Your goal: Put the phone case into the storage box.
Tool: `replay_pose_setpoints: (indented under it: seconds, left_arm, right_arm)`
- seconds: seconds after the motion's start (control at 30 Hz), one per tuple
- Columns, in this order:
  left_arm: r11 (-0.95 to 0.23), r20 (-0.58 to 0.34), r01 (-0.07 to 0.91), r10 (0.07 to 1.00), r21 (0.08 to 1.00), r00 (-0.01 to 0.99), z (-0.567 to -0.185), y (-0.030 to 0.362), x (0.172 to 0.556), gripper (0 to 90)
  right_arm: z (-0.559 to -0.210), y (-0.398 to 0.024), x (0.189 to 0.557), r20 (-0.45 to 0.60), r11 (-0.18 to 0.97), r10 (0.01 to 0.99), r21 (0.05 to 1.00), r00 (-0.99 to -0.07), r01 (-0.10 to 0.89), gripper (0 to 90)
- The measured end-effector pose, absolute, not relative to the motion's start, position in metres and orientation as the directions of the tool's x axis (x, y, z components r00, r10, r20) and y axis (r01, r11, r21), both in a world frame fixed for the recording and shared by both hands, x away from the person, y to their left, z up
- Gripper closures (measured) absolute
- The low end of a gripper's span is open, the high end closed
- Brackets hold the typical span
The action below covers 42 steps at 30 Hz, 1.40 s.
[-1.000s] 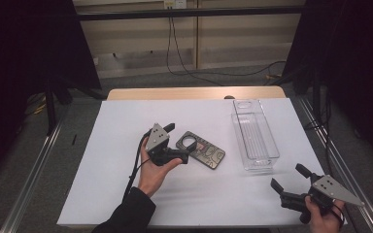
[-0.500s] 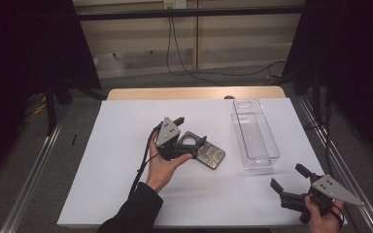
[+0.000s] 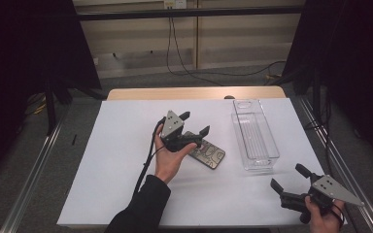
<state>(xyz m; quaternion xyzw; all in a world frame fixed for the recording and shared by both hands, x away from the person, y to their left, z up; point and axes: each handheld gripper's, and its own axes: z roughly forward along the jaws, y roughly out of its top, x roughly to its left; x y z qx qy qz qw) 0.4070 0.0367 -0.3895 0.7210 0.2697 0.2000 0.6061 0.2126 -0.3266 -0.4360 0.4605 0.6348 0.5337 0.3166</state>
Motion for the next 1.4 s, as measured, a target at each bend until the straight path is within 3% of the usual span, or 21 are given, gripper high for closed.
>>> replay_pose_setpoints:
  seconds: [0.2,0.7,0.8,1.4]
  left_arm:
    - [-0.146,-0.035,0.159,0.621,0.977,0.783,-0.391,0.031,0.409,32.2]
    - [-0.203,-0.03,0.164,0.539,0.965,0.842,-0.391,0.023,0.413,83.8]
    - [-0.242,-0.019,0.166,0.514,0.956,0.857,-0.391,0.02,0.415,90.0]
    - [-0.447,-0.056,0.29,0.467,0.846,0.882,-0.39,0.005,0.43,90.0]
  right_arm:
    - [-0.436,-0.327,0.213,0.089,0.008,0.922,0.969,-0.376,0.247,0.0]
    - [-0.436,-0.327,0.213,0.086,0.011,0.922,0.969,-0.376,0.247,0.0]
    - [-0.436,-0.327,0.213,0.086,0.011,0.922,0.969,-0.377,0.248,0.0]
    - [-0.436,-0.327,0.212,0.073,0.022,0.924,0.97,-0.376,0.242,0.0]
